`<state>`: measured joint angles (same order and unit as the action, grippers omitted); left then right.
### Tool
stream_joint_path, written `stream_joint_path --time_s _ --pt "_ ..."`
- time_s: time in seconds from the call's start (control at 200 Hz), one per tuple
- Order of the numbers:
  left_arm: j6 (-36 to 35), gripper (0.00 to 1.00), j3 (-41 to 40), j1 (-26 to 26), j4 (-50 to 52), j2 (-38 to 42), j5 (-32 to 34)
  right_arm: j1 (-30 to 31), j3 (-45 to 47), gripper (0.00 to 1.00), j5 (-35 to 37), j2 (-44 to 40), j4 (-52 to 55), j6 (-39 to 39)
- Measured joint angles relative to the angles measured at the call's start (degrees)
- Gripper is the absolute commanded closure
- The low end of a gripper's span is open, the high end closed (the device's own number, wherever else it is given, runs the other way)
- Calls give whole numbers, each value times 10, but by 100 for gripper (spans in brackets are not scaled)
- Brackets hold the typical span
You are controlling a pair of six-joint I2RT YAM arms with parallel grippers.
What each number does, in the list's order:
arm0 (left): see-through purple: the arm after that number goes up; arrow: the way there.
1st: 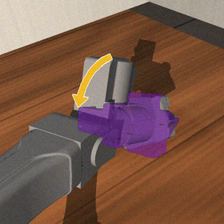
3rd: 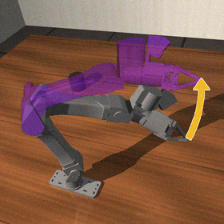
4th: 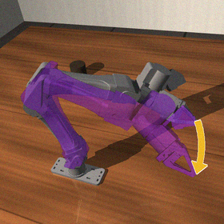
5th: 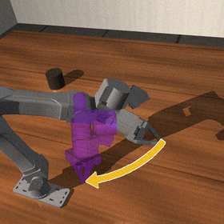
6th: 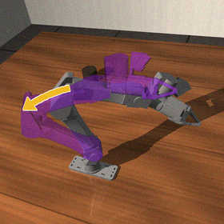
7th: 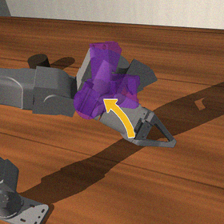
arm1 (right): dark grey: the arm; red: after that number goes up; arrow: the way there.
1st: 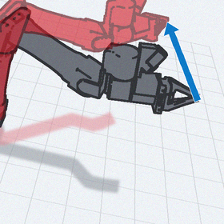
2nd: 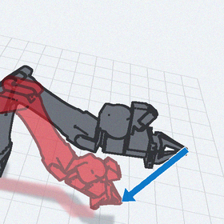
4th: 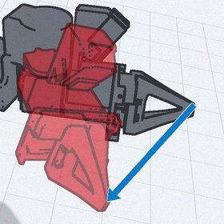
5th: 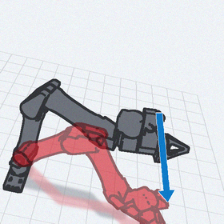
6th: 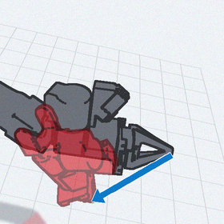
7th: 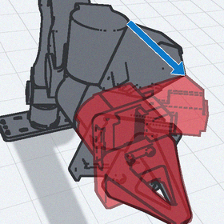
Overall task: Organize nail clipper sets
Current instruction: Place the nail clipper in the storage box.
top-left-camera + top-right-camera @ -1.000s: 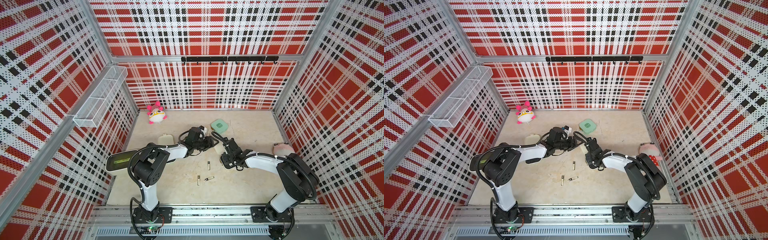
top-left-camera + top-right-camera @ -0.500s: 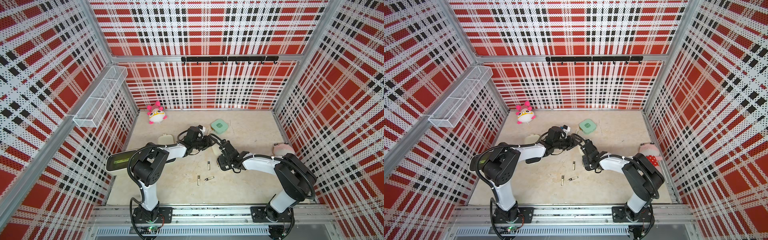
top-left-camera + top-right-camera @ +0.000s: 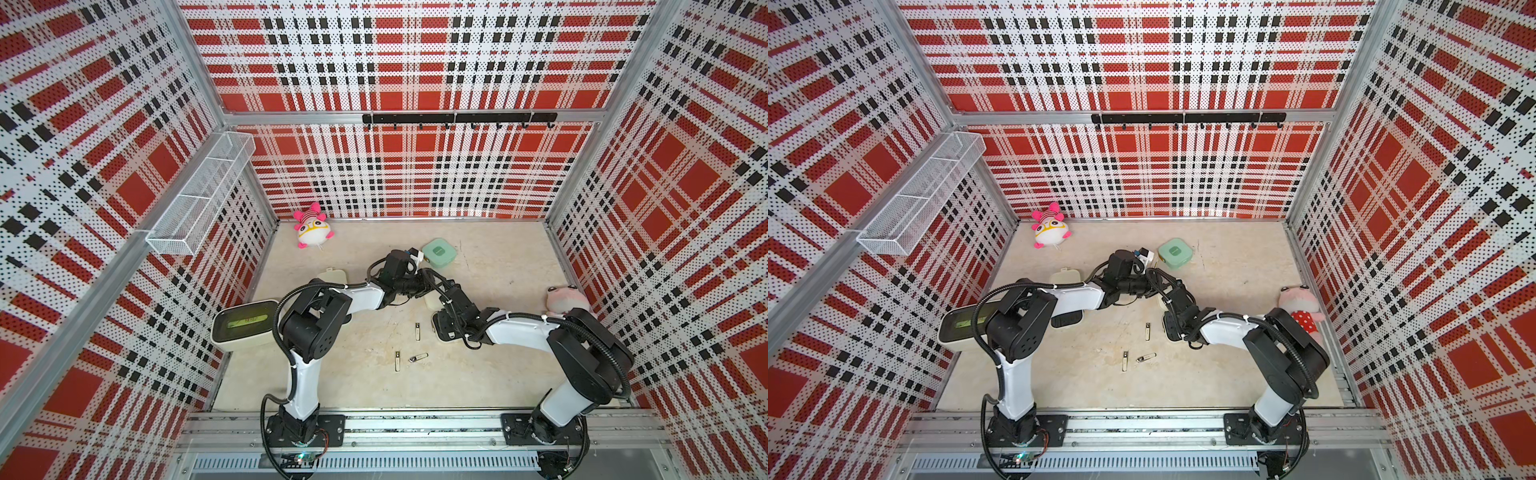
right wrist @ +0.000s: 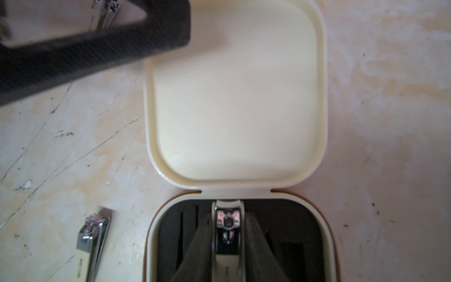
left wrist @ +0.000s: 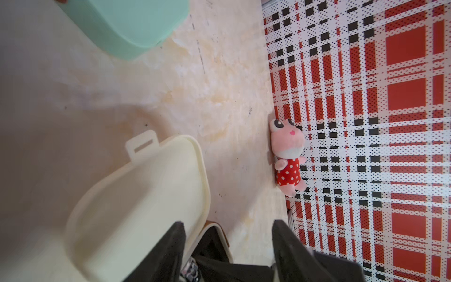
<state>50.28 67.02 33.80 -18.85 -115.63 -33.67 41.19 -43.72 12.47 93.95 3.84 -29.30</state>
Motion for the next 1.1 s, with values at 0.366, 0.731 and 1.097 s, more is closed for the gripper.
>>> stream_joint_path --time_s 0.366,0.731,1.097 --pt "33 41 -23 -2 -45 -35 -13 0 16 83 -7 -6 -25 -1" --pt "40 41 -67 -18 -84 -37 -13 1 16 84 -17 -6 -25 -3" --pt "44 42 -78 -27 -104 -37 -13 3 19 79 -33 -8 -27 -4"
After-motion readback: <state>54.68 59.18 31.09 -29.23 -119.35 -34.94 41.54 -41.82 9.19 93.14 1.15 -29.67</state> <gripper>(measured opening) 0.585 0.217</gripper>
